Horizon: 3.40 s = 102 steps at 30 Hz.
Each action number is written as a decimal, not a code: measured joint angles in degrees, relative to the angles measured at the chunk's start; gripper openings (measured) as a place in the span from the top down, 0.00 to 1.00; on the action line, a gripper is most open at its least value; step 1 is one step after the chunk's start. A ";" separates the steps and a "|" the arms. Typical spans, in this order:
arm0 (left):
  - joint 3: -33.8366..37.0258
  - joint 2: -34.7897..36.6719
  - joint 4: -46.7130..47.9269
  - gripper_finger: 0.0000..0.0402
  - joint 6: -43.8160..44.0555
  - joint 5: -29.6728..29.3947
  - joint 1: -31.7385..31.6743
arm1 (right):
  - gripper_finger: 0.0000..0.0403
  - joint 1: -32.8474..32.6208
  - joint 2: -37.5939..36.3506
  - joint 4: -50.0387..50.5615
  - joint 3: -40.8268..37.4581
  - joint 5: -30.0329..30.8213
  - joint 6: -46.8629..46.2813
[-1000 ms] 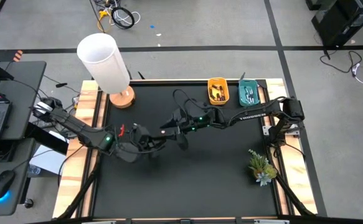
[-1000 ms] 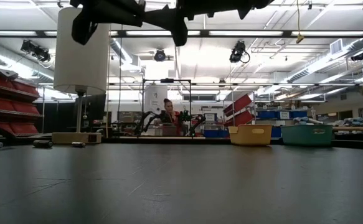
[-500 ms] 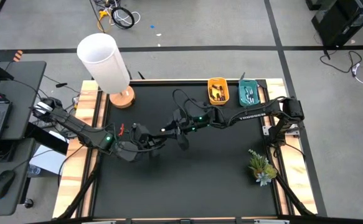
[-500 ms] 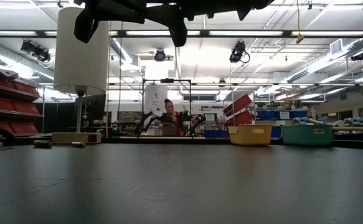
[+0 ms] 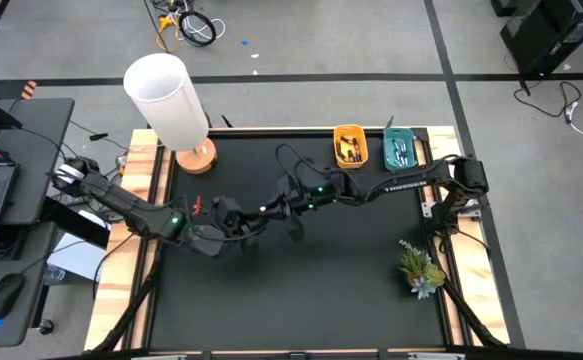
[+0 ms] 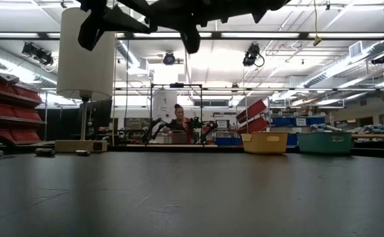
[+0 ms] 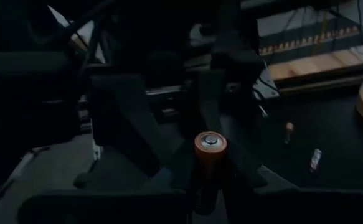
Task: Sort batteries
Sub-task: Put the bottom black battery into the yellow bin, then put the black battery into the yellow bin
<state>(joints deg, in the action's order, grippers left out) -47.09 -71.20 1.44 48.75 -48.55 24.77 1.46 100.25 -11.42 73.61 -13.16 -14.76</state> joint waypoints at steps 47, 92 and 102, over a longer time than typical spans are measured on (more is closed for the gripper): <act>-9.70 0.00 56.33 0.55 17.65 29.82 -15.59 | 0.71 42.77 -1.20 43.74 -3.31 20.29 7.03; -8.87 -24.37 74.46 0.55 -52.97 39.93 -42.66 | 0.70 6.53 -9.33 28.78 -3.31 13.73 2.74; -8.87 -30.16 72.65 0.54 -56.11 39.34 -42.60 | 0.70 6.44 -9.31 28.88 -3.31 13.74 2.23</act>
<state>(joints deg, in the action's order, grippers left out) -55.96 -101.36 74.10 -7.36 -9.20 -17.82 7.90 90.94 17.46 70.30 0.58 -12.53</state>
